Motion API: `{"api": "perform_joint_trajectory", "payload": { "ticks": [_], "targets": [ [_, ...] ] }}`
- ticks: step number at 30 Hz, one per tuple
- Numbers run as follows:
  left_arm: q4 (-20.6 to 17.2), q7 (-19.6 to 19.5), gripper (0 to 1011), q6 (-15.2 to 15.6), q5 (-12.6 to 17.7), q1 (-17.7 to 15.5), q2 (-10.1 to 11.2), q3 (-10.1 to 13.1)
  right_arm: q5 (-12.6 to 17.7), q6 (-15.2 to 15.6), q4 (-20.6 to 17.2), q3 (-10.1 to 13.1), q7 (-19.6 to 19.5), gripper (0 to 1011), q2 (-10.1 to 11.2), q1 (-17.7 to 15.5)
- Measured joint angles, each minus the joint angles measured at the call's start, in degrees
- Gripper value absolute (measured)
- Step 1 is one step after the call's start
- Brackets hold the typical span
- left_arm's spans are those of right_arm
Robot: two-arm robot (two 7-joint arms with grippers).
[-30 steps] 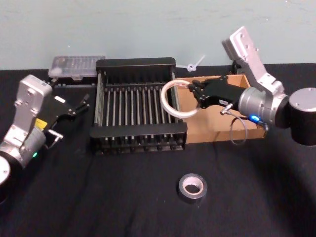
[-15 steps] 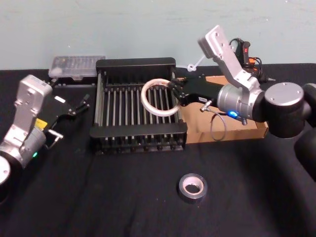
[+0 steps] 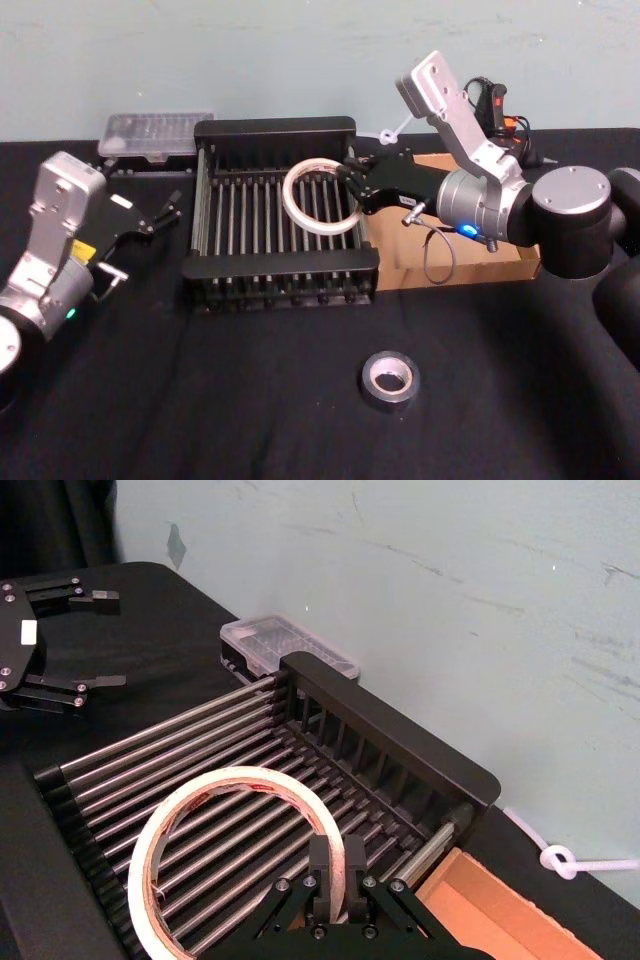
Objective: Pick up the white tape and place it into the black box , Pick up the silver tape and place it into the brown box.
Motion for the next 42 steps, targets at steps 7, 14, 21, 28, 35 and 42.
{"api": "perform_joint_trajectory", "payload": {
  "ticks": [7,14,21,28,35,42],
  "targets": [
    [0.00,0.00,1001,0.00,0.00,0.00,0.00,0.00,0.08,0.15,-0.11,0.06,-0.02,90,0.06,-0.07],
    [0.00,0.00,1001,0.00,0.00,0.00,0.00,0.00,0.14,0.23,-0.17,0.10,-0.06,230,0.09,-0.11],
    [0.00,0.00,1001,0.00,0.00,0.00,0.00,0.00,0.19,0.28,-0.21,0.13,-0.07,442,0.14,-0.14],
    [0.00,0.00,1001,0.00,0.00,0.00,0.00,0.00,0.22,0.32,-0.25,0.13,-0.06,665,0.15,-0.16],
    [0.00,0.00,1001,0.00,0.00,0.00,0.00,0.00,0.23,0.32,-0.25,0.13,-0.06,870,0.15,-0.17],
    [0.00,0.00,1001,0.00,0.00,0.00,0.00,0.00,0.26,0.25,-0.30,0.25,-0.06,1002,0.18,-0.27]
  ]
}}
